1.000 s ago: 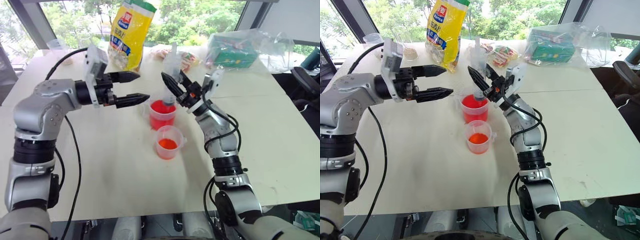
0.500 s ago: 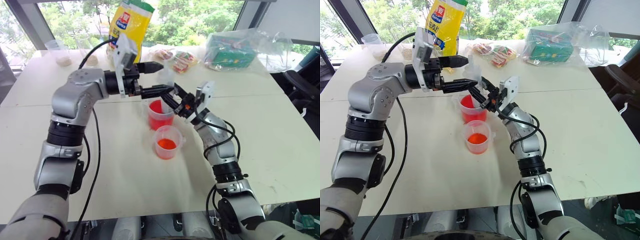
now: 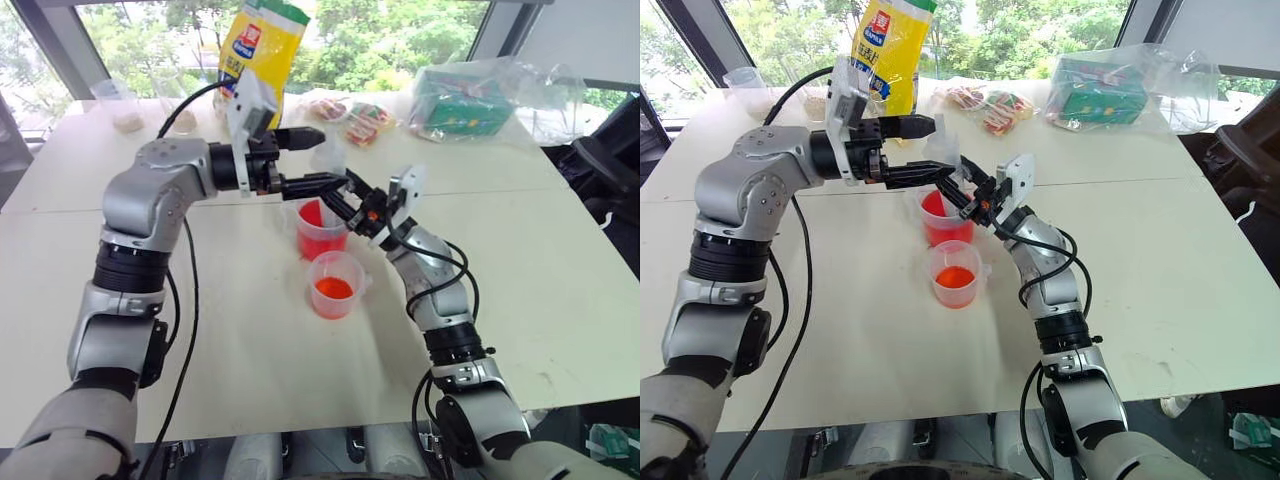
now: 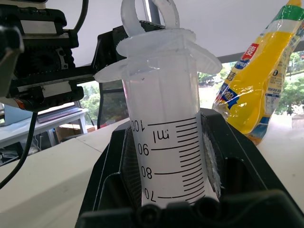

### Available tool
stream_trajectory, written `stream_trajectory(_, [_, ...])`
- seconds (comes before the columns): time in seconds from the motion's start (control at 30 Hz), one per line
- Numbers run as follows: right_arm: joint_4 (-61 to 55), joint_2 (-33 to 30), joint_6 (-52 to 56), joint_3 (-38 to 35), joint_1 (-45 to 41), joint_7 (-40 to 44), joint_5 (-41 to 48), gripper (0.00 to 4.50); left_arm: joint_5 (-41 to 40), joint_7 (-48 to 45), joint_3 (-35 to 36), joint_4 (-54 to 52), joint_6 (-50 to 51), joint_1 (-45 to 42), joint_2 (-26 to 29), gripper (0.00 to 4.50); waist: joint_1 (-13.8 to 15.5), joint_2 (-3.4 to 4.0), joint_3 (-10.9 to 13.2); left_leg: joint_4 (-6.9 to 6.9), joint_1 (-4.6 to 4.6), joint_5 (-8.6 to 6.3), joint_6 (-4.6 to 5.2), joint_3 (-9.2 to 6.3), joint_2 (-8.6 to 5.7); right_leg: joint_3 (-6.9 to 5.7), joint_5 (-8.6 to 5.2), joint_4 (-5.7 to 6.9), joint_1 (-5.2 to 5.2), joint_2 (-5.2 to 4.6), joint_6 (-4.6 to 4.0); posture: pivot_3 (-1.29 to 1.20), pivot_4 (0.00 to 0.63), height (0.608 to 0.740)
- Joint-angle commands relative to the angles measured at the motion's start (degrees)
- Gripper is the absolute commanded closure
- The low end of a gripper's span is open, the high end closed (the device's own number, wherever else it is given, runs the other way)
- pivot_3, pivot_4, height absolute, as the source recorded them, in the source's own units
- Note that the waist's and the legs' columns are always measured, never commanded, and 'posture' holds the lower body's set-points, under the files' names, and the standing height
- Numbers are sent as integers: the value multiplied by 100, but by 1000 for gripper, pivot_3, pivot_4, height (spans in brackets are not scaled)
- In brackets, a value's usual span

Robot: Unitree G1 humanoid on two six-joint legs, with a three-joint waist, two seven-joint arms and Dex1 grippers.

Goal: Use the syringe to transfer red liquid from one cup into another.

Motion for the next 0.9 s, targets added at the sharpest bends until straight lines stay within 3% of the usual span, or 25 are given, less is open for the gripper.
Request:
stream_trajectory(0.03, [-35,-43,-85,-42,-178,21,0,3135,-94,-73,326,-220,17,-49,290,0,-6,0,0,0,0,0,0,0,0,0,0,0,0,0,0,0,150,740])
stream_trajectory(0.3, [-42,-69,-49,-3,-190,68,24,3135,-401,-160,330,-476,300,-12,240,0,22,0,0,1,-1,0,0,0,-2,0,0,-1,1,-4,0,0,150,740])
stream_trajectory(0.73, [-85,-78,-32,15,-164,46,-12,3135,22,-118,96,284,-180,-275,-299,0,16,0,0,1,-1,0,0,0,-2,-1,0,0,1,-2,0,0,150,740])
stream_trajectory(0.83, [-104,-83,-28,26,-142,38,-15,3135,20,-127,132,368,-207,-313,-393,745,17,0,0,1,0,0,0,0,-2,-1,0,0,1,-2,0,0,150,740])
stream_trajectory(0.9, [-115,-87,-25,33,-131,37,-18,3135,35,-118,146,414,-226,-339,-452,1727,17,0,0,1,0,0,0,0,-2,0,0,0,1,-2,0,0,150,740])
